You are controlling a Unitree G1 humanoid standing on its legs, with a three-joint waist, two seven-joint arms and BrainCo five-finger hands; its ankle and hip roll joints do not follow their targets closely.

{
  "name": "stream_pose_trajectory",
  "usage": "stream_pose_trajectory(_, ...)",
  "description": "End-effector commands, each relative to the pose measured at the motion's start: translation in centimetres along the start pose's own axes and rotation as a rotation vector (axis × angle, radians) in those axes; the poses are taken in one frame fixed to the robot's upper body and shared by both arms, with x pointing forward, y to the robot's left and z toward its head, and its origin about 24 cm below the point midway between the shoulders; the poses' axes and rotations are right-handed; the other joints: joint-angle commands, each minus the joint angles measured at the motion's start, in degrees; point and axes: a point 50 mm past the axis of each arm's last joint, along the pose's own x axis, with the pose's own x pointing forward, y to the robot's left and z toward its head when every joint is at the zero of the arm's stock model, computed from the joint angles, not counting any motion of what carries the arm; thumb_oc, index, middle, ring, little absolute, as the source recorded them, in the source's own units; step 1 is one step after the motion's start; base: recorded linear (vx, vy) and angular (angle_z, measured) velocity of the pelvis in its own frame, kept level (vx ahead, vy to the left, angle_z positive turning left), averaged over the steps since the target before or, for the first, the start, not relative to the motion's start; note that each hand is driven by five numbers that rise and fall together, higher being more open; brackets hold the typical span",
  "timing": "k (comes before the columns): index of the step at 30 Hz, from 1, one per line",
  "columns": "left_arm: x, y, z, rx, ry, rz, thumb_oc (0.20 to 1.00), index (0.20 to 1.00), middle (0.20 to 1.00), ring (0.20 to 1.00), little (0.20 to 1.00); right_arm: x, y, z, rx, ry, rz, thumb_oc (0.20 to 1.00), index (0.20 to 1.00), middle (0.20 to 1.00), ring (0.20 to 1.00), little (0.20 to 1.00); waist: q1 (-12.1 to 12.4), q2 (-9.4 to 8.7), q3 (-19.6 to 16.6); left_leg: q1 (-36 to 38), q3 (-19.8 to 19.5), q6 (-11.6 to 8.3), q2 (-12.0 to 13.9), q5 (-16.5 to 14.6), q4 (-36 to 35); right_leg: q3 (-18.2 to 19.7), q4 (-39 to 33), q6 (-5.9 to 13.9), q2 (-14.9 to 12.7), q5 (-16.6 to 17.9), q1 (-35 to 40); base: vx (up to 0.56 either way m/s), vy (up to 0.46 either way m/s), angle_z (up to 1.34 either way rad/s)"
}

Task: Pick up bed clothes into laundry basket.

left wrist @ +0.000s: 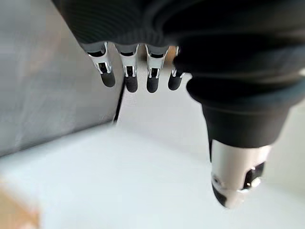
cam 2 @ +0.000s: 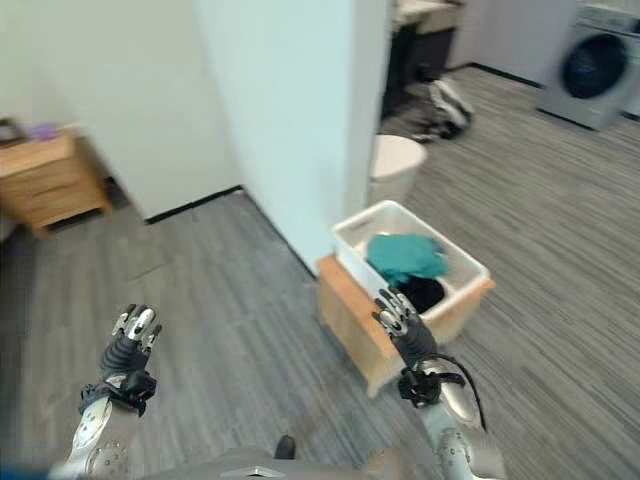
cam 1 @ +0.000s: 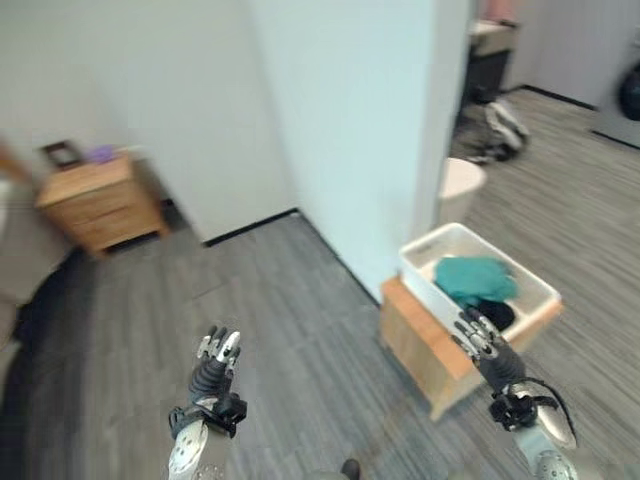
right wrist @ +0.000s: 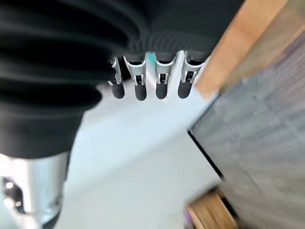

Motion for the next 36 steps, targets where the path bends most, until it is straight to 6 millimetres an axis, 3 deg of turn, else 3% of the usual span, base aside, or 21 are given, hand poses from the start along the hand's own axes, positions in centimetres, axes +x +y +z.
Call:
stream_pose_trajectory(1,0.2,0.3,4.4,0.005,-0.24,-0.013,1.0,1.0,1.0,1.0,1.0,1.1,1.4,4.9,-0.05,-0.255,0.045,1.0,1.0,1.0,1.0,1.0,-2.2,-2.05,2.3,6.7,-7.9,-0.8,-0.5,0.0,-6.5,13.3,-15.8,-0.91,5.8,-0.1,6.6,0.1,-0.16,2.03)
stream_pose_trajectory(2,0.3,0.0,4.1,-0.024,-0.224,-0.023,1.0,1.0,1.0,1.0,1.0,0.9,1.3,4.9,-0.049,-0.257,0.037,1.0,1.0,1.0,1.0,1.0,-2.7,-1.97,2.3,6.0,-8.5,-1.44,-0.6,0.1,-6.4,14.8,-19.2,-0.64,6.4,-2.3,8.4,0.13,-0.309,2.29)
stream_pose_trajectory(3,0.9,-1.0,4.5,0.009,-0.248,-0.058,1.0,1.0,1.0,1.0,1.0,0.2,0.2,4.8,-0.08,-0.256,-0.015,1.0,1.0,1.0,1.0,1.0,-4.4,-1.96,2.7,3.4,-15.2,-1.99,-2.4,1.2,-3.9,29.2,-24.6,0.4,12.4,-7.9,11.0,0.02,-0.241,2.14)
stream_pose_trajectory(4,1.2,-1.5,4.9,0.032,-0.27,-0.071,1.0,1.0,1.0,1.0,1.0,-0.4,-0.3,4.6,-0.094,-0.248,-0.039,1.0,1.0,1.0,1.0,1.0,-5.0,-2.4,2.9,2.6,-16.8,-2.7,-3.2,1.3,-3.2,32.0,-25.0,0.27,14.0,-9.0,11.8,0.0,-0.254,1.94)
stream_pose_trajectory(5,1.2,-1.6,5.0,0.032,-0.271,-0.071,1.0,1.0,1.0,1.0,1.0,-0.4,-0.3,4.7,-0.094,-0.249,-0.04,1.0,1.0,1.0,1.0,1.0,-5.1,-2.28,2.9,2.3,-17.1,-2.87,-3.1,1.4,-3.0,31.8,-25.2,0.36,14.1,-8.7,11.6,-0.05,-0.285,2.11)
stream_pose_trajectory(7,1.1,-2.2,4.0,-0.018,-0.242,-0.06,1.0,1.0,1.0,1.0,1.0,-0.8,-0.5,4.0,-0.091,-0.21,-0.04,1.0,1.0,1.0,1.0,1.0,-4.0,-3.63,3.1,1.2,-18.7,-4.78,-2.5,1.7,-2.3,23.8,-29.8,-1.57,12.1,-8.0,14.0,-0.1,-0.405,2.69)
stream_pose_trajectory(9,0.4,-2.4,2.7,-0.12,-0.197,-0.017,1.0,1.0,1.0,1.0,1.0,-1.1,-1.1,3.7,-0.068,-0.182,-0.046,1.0,1.0,1.0,1.0,1.0,-3.8,-3.78,3.4,-2.1,-20.6,-6.63,-1.1,4.6,-1.0,20.7,-31.6,-2.91,13.5,-7.8,15.4,-0.2,-0.485,1.06)
stream_pose_trajectory(11,0.0,-2.4,1.8,-0.18,-0.155,0.005,1.0,1.0,1.0,1.0,1.0,-1.1,-1.9,4.2,-0.097,-0.185,-0.068,1.0,1.0,1.0,1.0,1.0,-4.0,-4.61,4.9,-7.6,-13.6,-5.27,-0.9,4.4,3.6,17.4,-32.6,-4.27,13.7,-7.2,15.7,-0.28,-0.395,1.68)
stream_pose_trajectory(12,0.0,-2.3,1.1,-0.185,-0.123,0.007,1.0,1.0,1.0,1.0,1.0,-1.2,-2.4,4.9,-0.139,-0.197,-0.083,1.0,1.0,1.0,1.0,1.0,-4.4,-5.19,5.4,-9.2,-5.9,-3.15,0.4,3.2,4.6,14.1,-32.6,-4.59,13.4,-7.2,15.6,-0.29,-0.336,2.73)
stream_pose_trajectory(14,0.0,-2.1,0.4,-0.177,-0.084,0.011,1.0,1.0,1.0,1.0,1.0,-1.4,-3.0,5.2,-0.173,-0.195,-0.124,1.0,1.0,1.0,1.0,1.0,-5.3,-6.22,5.4,-9.0,6.4,-2.92,3.6,1.6,7.1,6.6,-33.8,-4.09,11.1,-6.1,15.5,-0.29,-0.253,2.26)
stream_pose_trajectory(16,-0.3,-2.3,-0.4,-0.193,-0.042,-0.012,1.0,1.0,1.0,1.0,1.0,-1.8,-3.6,4.9,-0.148,-0.198,-0.164,1.0,1.0,1.0,1.0,1.0,-6.4,-7.16,5.5,-6.9,14.2,-2.12,5.0,-2.2,13.9,-0.9,-34.7,-4.4,8.7,-4.9,15.1,-0.36,-0.197,2.11)
stream_pose_trajectory(18,-0.3,-2.0,-0.3,-0.18,-0.039,-0.015,1.0,1.0,1.0,1.0,1.0,-2.3,-4.1,4.2,-0.107,-0.198,-0.207,1.0,1.0,1.0,1.0,1.0,-8.4,-7.47,4.3,-2.8,22.1,-1.52,9.0,-4.4,18.1,-7.8,-35.5,-5.14,7.3,-4.7,15.1,-0.28,-0.131,2.25)
stream_pose_trajectory(20,0.2,-2.4,0.4,-0.16,-0.063,-0.044,1.0,1.0,1.0,1.0,1.0,-2.6,-4.6,3.5,-0.074,-0.19,-0.256,1.0,1.0,1.0,1.0,1.0,-10.0,-6.92,3.5,0.0,25.2,-2.61,11.2,-5.1,19.2,-13.7,-35.3,-5.41,5.9,-4.9,15.2,-0.14,-0.006,2.08)
stream_pose_trajectory(21,0.2,-2.4,0.5,-0.161,-0.07,-0.051,1.0,1.0,1.0,1.0,1.0,-2.8,-4.7,3.2,-0.061,-0.184,-0.267,1.0,1.0,1.0,1.0,1.0,-10.6,-6.0,2.9,3.0,26.4,-2.88,11.2,-6.1,14.2,-16.1,-35.2,-5.05,5.5,-5.0,15.2,-0.14,0.228,1.85)
stream_pose_trajectory(22,0.2,-3.0,0.7,-0.176,-0.077,-0.079,1.0,1.0,1.0,1.0,1.0,-3.2,-4.9,2.7,-0.054,-0.17,-0.286,1.0,1.0,1.0,1.0,1.0,-10.7,-3.96,2.0,4.3,26.4,-3.35,8.9,-5.2,2.4,-20.0,-35.0,-3.77,4.2,-4.0,15.5,-0.1,0.215,1.64)
stream_pose_trajectory(26,-0.3,-2.5,0.5,-0.155,-0.068,-0.063,1.0,1.0,1.0,1.0,1.0,-2.7,-4.8,2.3,-0.078,-0.14,-0.283,1.0,1.0,1.0,1.0,1.0,-10.4,-2.51,1.3,7.0,23.0,-3.38,7.5,-2.8,-6.2,-21.9,-34.2,-3.06,3.2,-3.0,14.8,-0.06,0.162,1.5)
stream_pose_trajectory(32,-1.5,-0.4,-0.7,-0.142,-0.02,0.062,1.0,1.0,1.0,1.0,1.0,-1.0,-3.2,2.2,-0.099,-0.127,-0.204,1.0,1.0,1.0,1.0,1.0,-6.9,-3.08,1.8,7.4,23.3,-2.42,6.2,-2.6,-6.2,-21.2,-38.0,-1.63,3.1,0.4,15.1,-0.06,0.111,-0.1)
stream_pose_trajectory(36,-1.7,-0.5,-1.2,-0.144,0.006,0.067,1.0,1.0,1.0,1.0,1.0,-0.9,-2.9,1.8,-0.106,-0.096,-0.188,1.0,1.0,1.0,1.0,1.0,-6.5,-3.82,1.5,7.9,24.2,-1.97,5.6,-2.8,-7.0,-20.6,-38.7,-0.91,3.0,1.2,15.3,-0.03,0.063,-0.37)
